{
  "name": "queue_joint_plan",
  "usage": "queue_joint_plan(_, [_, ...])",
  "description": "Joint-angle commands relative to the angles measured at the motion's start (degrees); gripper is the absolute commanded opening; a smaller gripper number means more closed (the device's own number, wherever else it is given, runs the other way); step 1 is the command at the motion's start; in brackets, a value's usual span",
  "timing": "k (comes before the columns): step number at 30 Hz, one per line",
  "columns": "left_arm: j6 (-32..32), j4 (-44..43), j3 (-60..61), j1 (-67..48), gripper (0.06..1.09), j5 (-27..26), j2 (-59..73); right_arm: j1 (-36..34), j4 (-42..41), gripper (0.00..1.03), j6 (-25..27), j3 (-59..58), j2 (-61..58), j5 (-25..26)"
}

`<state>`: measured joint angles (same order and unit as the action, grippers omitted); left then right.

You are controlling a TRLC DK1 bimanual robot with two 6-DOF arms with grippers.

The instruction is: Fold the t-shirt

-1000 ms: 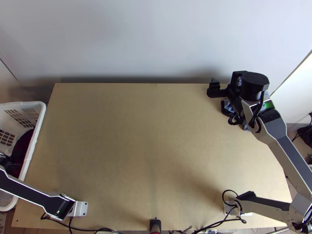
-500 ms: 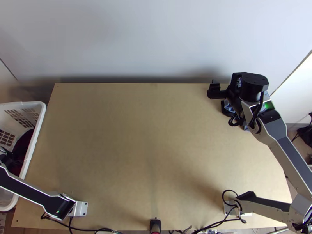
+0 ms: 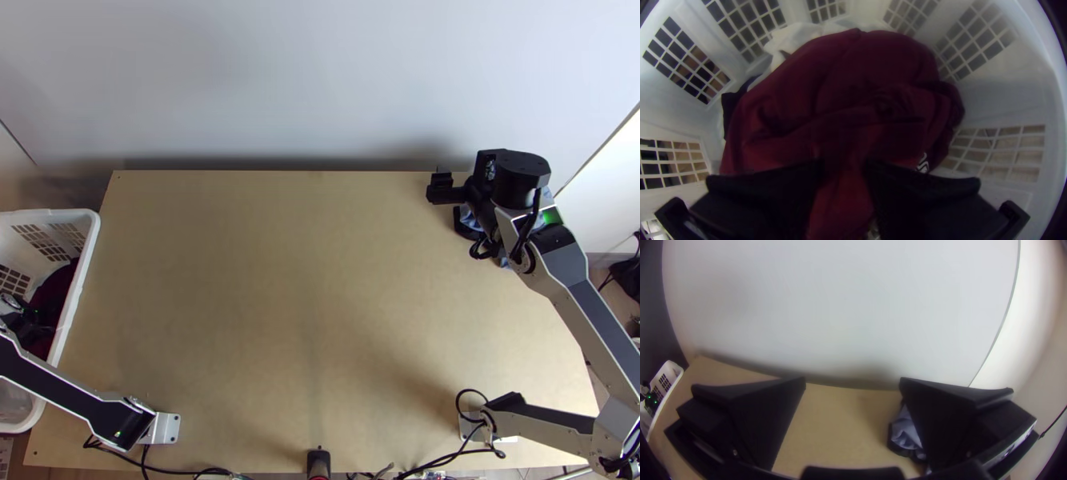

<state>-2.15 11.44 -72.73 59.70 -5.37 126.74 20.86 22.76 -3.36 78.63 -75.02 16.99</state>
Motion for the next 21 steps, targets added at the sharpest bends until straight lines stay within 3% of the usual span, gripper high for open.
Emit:
queue_joint_plan(1, [-2.24, 0.07, -1.45, -0.11, 0.24, -2.9, 2.2, -0.38, -0.09, 0.98, 0.54, 0.21, 0.05, 0.67])
queue_joint_plan(4, [-2.42, 0.16, -2.42, 1.29, 0.15, -8.17, 3.87, -0.38, -0.09, 0.98, 1.07, 0.65, 0.05, 1.2])
queue_joint_plan(13, [-3.12, 2.62, -6.37, 5.07, 0.09, -15.82, 6.15, -0.47, -0.18, 0.98, 1.07, 0.56, -0.03, 1.46])
queue_joint_plan(21, [-4.09, 6.66, -8.66, 5.78, 0.1, -17.05, 0.97, -0.47, -0.53, 0.98, 1.42, -0.23, -0.03, 1.64])
